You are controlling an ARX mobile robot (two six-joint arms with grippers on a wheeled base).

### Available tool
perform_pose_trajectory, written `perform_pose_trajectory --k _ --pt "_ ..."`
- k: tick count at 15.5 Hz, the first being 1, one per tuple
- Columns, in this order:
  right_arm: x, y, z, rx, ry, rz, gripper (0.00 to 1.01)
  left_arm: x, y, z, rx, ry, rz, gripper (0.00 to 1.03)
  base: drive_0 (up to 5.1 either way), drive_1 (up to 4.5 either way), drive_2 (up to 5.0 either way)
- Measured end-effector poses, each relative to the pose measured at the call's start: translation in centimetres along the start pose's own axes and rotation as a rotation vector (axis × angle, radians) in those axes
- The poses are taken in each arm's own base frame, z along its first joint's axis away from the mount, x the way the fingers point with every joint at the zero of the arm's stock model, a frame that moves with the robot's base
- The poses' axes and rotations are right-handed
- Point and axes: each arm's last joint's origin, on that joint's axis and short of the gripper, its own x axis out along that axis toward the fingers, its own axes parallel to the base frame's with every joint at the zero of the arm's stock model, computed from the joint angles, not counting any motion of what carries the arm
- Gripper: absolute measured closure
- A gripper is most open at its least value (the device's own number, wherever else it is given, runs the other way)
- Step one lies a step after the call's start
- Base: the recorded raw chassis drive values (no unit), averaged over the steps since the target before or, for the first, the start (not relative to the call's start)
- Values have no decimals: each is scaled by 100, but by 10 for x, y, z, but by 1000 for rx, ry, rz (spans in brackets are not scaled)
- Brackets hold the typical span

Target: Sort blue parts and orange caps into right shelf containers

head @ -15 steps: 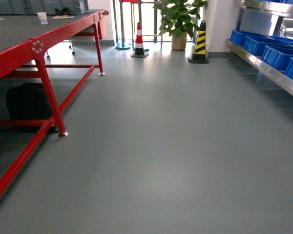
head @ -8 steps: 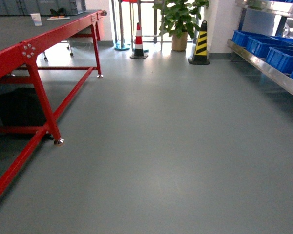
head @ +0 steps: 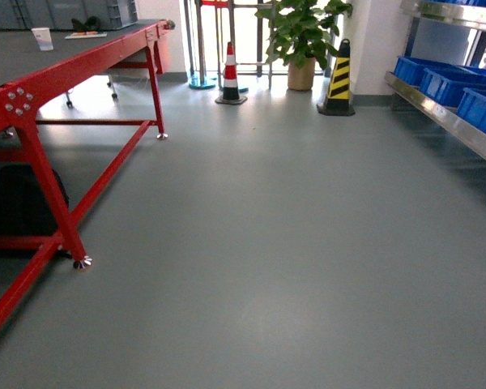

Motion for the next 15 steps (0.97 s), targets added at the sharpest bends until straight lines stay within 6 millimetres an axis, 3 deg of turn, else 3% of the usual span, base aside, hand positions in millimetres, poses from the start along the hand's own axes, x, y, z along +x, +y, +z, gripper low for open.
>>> perform_pose_trajectory --k 15 --pt "0 0 0 0 -3 0 58 0 0 0 0 -3 0 59 1 434 -432"
